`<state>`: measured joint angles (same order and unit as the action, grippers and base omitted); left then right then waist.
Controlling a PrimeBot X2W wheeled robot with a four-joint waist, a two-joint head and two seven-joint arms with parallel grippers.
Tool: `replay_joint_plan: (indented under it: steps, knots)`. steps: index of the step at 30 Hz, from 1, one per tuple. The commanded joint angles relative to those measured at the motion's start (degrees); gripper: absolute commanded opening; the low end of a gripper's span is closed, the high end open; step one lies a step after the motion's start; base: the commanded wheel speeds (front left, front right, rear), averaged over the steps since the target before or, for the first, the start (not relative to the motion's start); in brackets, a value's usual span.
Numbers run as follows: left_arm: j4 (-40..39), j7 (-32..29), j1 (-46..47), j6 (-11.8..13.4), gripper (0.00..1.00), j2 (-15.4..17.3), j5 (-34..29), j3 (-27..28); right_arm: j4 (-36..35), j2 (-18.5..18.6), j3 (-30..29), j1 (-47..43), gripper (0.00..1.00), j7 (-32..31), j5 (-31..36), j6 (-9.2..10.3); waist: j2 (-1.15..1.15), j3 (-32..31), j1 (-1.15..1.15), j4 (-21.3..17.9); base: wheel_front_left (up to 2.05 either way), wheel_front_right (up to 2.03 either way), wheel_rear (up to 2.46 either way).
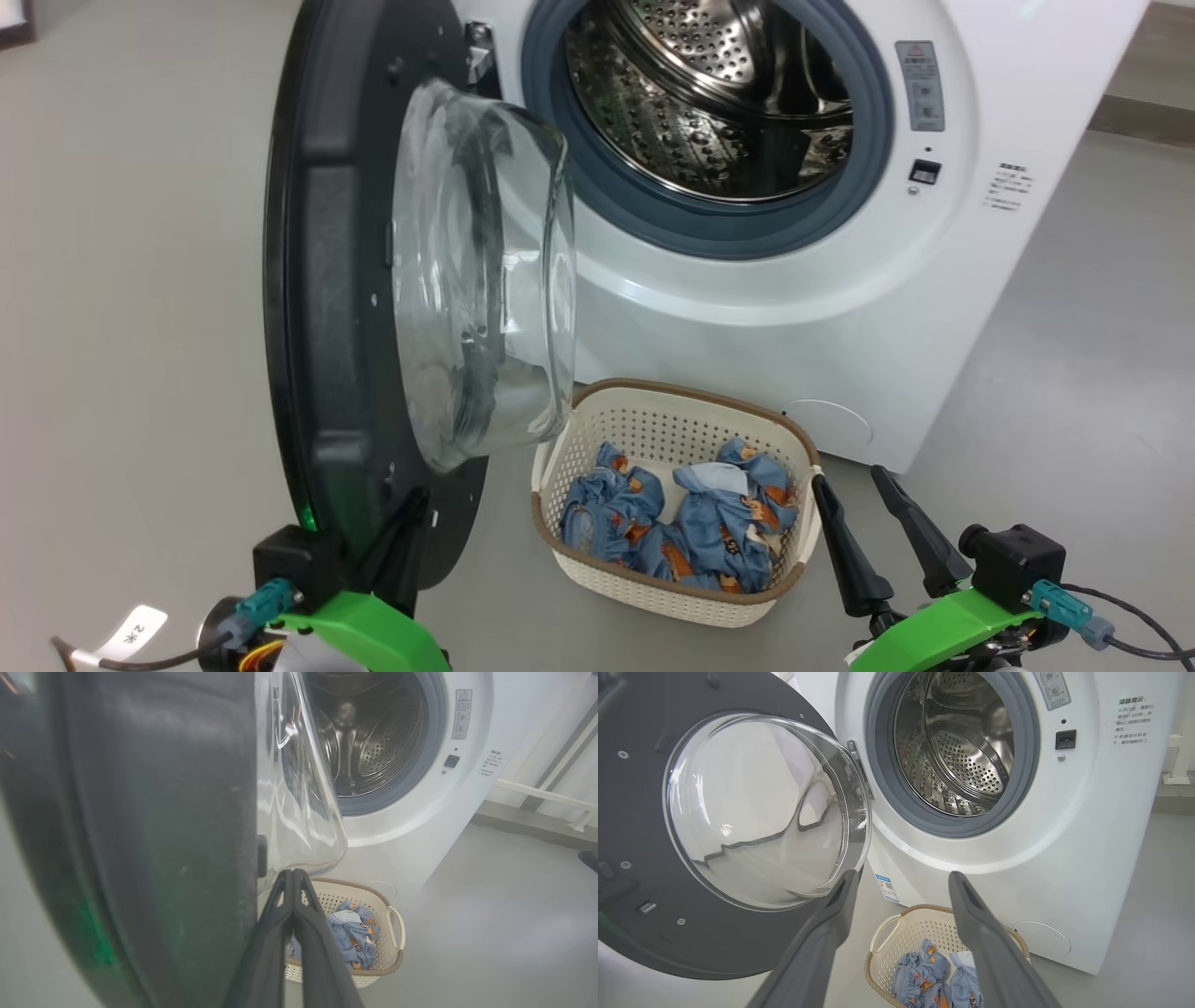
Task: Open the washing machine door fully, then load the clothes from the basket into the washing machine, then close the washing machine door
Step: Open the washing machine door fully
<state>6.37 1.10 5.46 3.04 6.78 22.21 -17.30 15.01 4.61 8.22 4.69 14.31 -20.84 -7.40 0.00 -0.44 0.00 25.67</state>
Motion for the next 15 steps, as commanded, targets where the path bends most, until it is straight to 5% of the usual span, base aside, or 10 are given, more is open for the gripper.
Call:
replay_joint_plan:
  steps: [1, 15]
  knots:
    - [-0.7, 0.7, 0.8, 0.9, 0.0, 1.8, 0.3, 3.0, -1.3, -0.2, 1.3, 0.8, 1.0, 0.7, -0.3, -0.09, 0.0, 0.4, 0.0, 1.2, 0.0, 0.0, 0.0]
    - [-0.2, 2.8, 0.7, 3.1, 0.0, 3.1, 1.9, 6.6, 0.4, 0.7, 5.9, 6.0, 1.0, 0.7, -0.4, -0.09, 0.0, 3.6, 0.0, 3.5, 0.0, 0.0, 0.0]
